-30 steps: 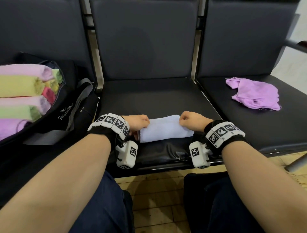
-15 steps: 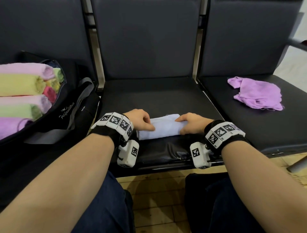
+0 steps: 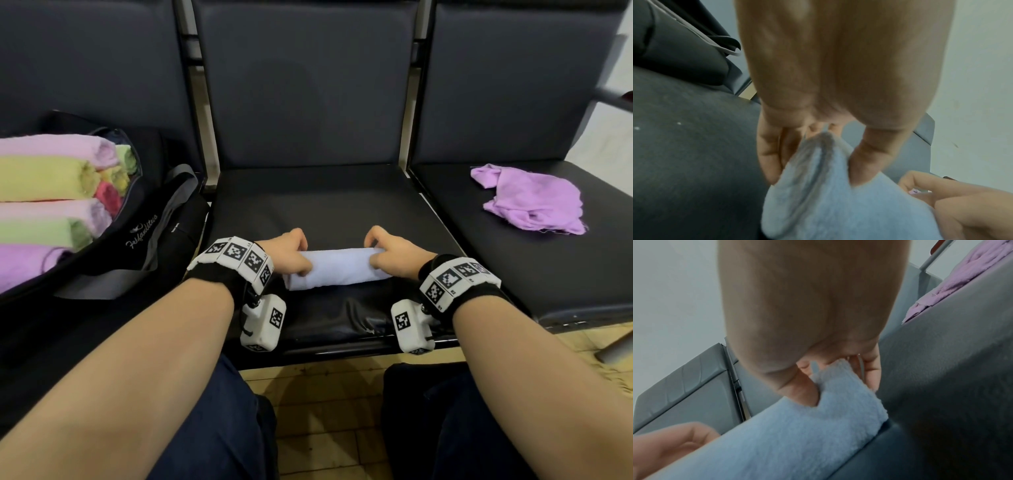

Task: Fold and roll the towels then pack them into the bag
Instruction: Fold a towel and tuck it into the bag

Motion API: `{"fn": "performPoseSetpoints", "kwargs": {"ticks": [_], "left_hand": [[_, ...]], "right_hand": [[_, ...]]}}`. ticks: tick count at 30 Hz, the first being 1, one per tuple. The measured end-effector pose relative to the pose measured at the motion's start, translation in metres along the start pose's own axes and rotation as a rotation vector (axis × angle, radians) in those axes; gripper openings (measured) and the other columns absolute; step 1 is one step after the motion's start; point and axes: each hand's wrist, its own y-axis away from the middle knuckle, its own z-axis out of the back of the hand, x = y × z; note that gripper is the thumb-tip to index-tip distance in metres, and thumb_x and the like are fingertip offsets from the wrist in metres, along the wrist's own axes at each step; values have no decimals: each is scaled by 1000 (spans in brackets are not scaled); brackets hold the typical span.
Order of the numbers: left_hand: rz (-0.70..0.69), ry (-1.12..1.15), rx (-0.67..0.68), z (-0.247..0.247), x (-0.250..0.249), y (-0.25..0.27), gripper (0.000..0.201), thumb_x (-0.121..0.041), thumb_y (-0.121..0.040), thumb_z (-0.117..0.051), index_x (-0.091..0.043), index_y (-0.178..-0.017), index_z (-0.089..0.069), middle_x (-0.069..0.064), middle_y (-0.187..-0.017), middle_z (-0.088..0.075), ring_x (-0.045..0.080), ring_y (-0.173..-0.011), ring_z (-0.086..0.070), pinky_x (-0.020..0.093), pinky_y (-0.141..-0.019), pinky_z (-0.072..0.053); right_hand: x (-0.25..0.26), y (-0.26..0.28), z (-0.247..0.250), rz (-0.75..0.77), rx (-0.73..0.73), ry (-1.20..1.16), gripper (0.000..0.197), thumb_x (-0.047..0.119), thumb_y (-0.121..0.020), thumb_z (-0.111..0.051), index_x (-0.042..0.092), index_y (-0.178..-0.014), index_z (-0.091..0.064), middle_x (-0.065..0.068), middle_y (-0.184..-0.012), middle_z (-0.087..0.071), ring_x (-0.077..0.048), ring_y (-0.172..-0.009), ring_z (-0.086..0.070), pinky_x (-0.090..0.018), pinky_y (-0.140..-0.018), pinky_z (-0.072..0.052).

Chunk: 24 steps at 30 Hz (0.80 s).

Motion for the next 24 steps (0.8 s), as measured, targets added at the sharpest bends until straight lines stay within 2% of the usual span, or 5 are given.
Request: {"fn": "performPoseSetpoints", "kwargs": {"ticks": [5,9,12,17,24], "left_hand": [[71,300,62,-2,-2,-1,16,-8,-86,-44,-19,-98,-44,10,-97,-47,30,-87,-52,41,-72,-54],[158,255,143,-2,-4,-2,23,-6,-86,-37,-7,-104,-53,19,-94,-50,32,-82,-50,32,-58,-45],[167,142,188,-2,-9,-2,15,-9,-85,-39,-5,-80,-53,16,-79,-52,28,-70,-50,28,-54,-41],[-19,-83,74,-2,12,-11,25,-26,-96,-45,-22,-118,-57,4,-130,-44,25,-120,-47,38,-106,-37],[-304,119,-138,1,16,-7,5,-12,-89,-62,-16,-91,-61,-1,-94,-63,15,-86,-59,23,-80,-46]], "right_hand": [[4,-3,-2,-38,-42,-87,21,2,-89,-40,13,-92,-58,-5,-99,-56,-21,-96,-49,-27,-80,-35],[6,-4,-2,-78,-9,-100,19,9,-94,-42,7,-95,-61,-8,-100,-57,-20,-95,-50,-24,-81,-36],[1,-6,-2,-82,41,-8,20,18,-95,-46,12,-105,-62,-7,-108,-59,-23,-104,-54,-28,-89,-42],[-8,-6,1,126,-110,8,9,16,-89,-61,19,-97,-59,3,-92,-59,-16,-86,-56,-26,-79,-40],[-8,1,-1,41,16,-2,37,44,-82,-71,18,-109,-71,5,-105,-67,-11,-101,-60,-27,-94,-46]]}}
